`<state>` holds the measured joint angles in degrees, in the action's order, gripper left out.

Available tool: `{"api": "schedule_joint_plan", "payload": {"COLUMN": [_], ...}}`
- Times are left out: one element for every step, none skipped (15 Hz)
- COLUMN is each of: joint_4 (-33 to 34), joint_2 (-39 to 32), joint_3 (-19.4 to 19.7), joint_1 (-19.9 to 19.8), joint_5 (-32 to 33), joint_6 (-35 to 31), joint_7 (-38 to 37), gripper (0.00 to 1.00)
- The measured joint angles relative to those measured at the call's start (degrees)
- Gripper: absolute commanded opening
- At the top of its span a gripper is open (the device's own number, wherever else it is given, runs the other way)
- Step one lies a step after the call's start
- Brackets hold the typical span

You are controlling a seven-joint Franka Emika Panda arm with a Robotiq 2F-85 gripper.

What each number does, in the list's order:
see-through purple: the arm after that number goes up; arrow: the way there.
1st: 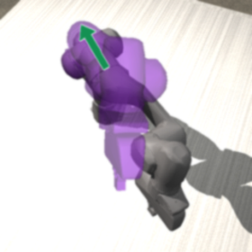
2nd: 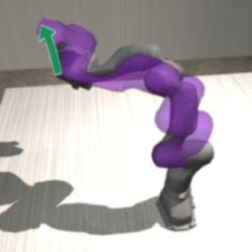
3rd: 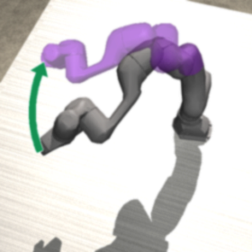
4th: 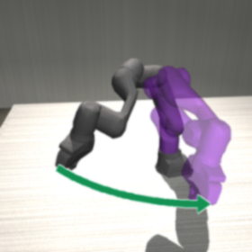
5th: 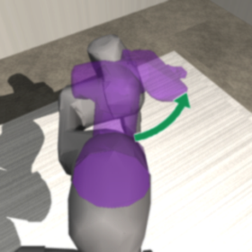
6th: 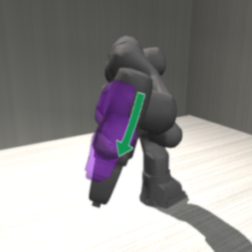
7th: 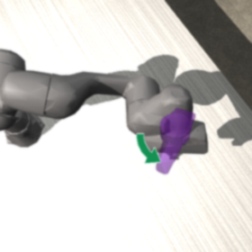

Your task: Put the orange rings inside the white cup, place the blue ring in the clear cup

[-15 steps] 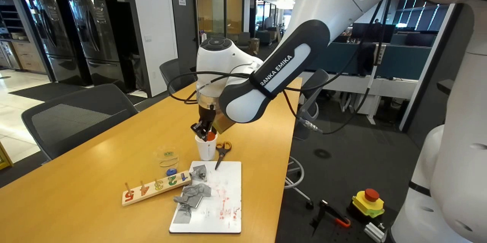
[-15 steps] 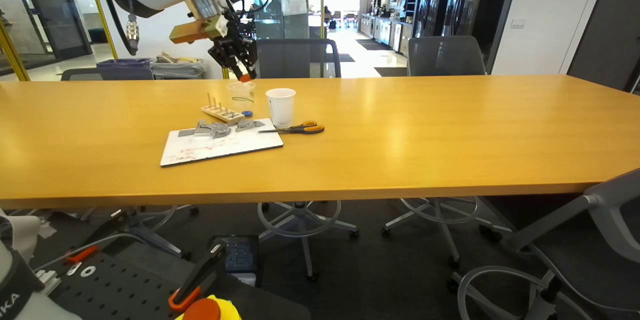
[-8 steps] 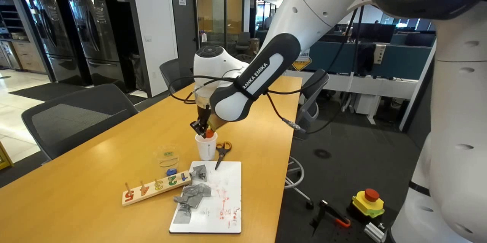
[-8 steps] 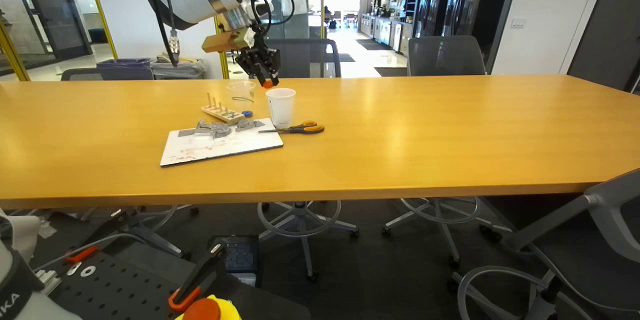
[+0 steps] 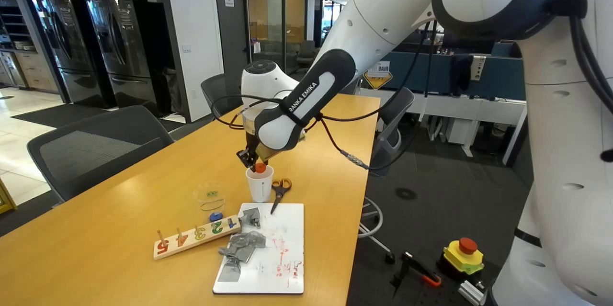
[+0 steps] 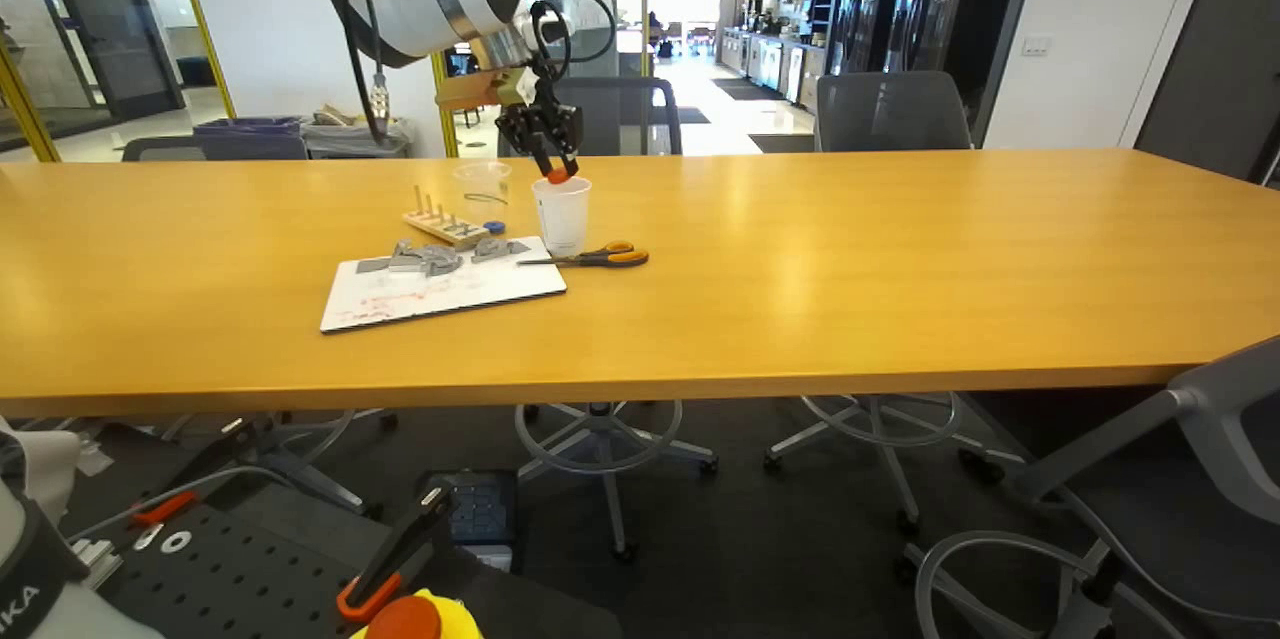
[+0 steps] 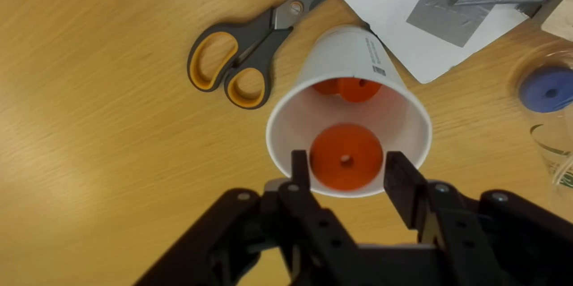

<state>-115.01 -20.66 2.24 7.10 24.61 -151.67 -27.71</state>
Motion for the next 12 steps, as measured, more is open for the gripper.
{"api": "schedule_joint_plan", "payload": {"joint_4": [0.33, 0.62, 0.80, 0.90, 1.04, 1.22, 1.35, 1.37, 1.36, 1.26, 1.04, 0.54], "joint_2": [-0.39, -0.66, -0.80, -0.83, -0.82, -0.77, -0.43, 0.43, 1.76, 3.67, 6.10, 8.86], "joint_3": [0.00, 0.00, -0.01, -0.02, -0.07, -0.14, -0.31, -0.54, -0.75, -1.06, -1.41, -1.70], "joint_1": [0.00, 0.00, 0.00, 0.01, 0.01, 0.01, 0.01, 0.04, 0.10, 0.11, 0.11, 0.11], "joint_5": [-1.52, -2.85, -3.98, -4.92, -5.78, -6.48, -7.25, -7.86, -8.12, -8.39, -8.64, -8.83], "joint_6": [0.11, 0.33, 0.68, 1.04, 1.70, 2.56, 4.16, 6.66, 9.76, 13.47, 17.57, 21.36], "joint_7": [1.21, 2.33, 3.40, 4.31, 5.24, 6.21, 7.30, 8.45, 9.39, 10.64, 11.92, 12.98], "gripper": [0.88, 0.97, 1.00, 1.00, 1.00, 1.00, 1.00, 1.00, 1.00, 1.00, 1.00, 1.00]}}
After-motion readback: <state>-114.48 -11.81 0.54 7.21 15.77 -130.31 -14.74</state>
